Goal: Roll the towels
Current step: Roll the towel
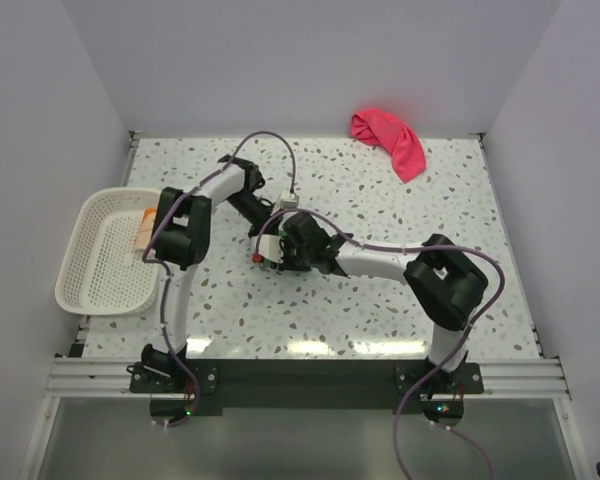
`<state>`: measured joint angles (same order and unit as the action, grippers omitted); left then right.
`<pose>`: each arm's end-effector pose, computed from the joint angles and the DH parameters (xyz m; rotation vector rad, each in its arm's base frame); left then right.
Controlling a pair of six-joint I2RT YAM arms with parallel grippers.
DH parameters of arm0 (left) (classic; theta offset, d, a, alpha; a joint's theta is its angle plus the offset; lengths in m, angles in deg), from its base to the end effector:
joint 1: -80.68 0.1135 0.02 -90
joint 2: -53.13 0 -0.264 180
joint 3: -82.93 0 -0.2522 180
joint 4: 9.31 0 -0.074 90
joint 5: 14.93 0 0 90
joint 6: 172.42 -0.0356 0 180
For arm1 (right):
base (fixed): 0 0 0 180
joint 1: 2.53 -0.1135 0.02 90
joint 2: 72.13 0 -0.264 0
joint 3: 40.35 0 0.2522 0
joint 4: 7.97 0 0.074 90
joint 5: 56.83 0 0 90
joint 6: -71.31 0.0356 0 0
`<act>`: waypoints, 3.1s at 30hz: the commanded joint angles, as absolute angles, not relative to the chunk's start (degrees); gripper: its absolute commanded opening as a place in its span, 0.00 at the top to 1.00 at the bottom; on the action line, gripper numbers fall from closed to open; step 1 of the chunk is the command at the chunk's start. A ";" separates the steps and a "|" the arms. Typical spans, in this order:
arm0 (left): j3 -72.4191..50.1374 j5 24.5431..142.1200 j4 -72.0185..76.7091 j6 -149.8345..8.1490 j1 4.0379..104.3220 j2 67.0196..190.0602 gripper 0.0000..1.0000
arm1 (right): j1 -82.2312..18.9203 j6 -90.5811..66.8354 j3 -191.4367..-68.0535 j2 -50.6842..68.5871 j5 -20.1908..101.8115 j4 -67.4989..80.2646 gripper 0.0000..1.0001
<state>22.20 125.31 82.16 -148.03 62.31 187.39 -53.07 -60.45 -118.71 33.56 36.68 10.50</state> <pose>0.3904 -0.1585 0.1445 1.6885 2.1527 -1.3308 0.2473 0.3039 0.1733 -1.7317 1.6226 0.1462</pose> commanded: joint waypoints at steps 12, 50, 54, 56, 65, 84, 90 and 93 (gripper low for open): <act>13.37 120.42 79.77 -155.90 67.57 182.70 0.40 | -46.75 -58.24 -129.86 40.81 54.60 31.26 1.00; -42.97 102.58 14.21 -148.78 56.60 129.68 0.26 | -32.85 -46.02 -170.74 78.96 91.53 69.95 1.00; -43.05 101.36 11.23 -151.76 54.84 131.53 0.27 | -32.94 -45.67 -169.78 77.90 91.09 68.46 1.00; -43.06 101.44 10.78 -152.91 53.61 132.76 0.29 | -32.94 -45.49 -169.86 77.64 90.65 68.28 1.00; -44.29 97.75 2.25 -154.06 48.78 138.47 0.32 | -33.55 -47.25 -170.48 77.29 88.45 69.42 1.00; -26.99 103.97 38.27 -138.94 52.99 153.40 0.79 | -26.35 -44.44 -146.26 45.51 74.83 46.42 0.46; -16.79 111.09 46.36 -135.69 57.82 160.53 0.79 | -25.73 -44.89 -130.79 32.13 71.93 34.30 0.37; -12.13 113.47 50.06 -135.51 60.11 165.26 0.79 | -26.35 -39.54 -125.94 28.34 70.35 28.06 0.35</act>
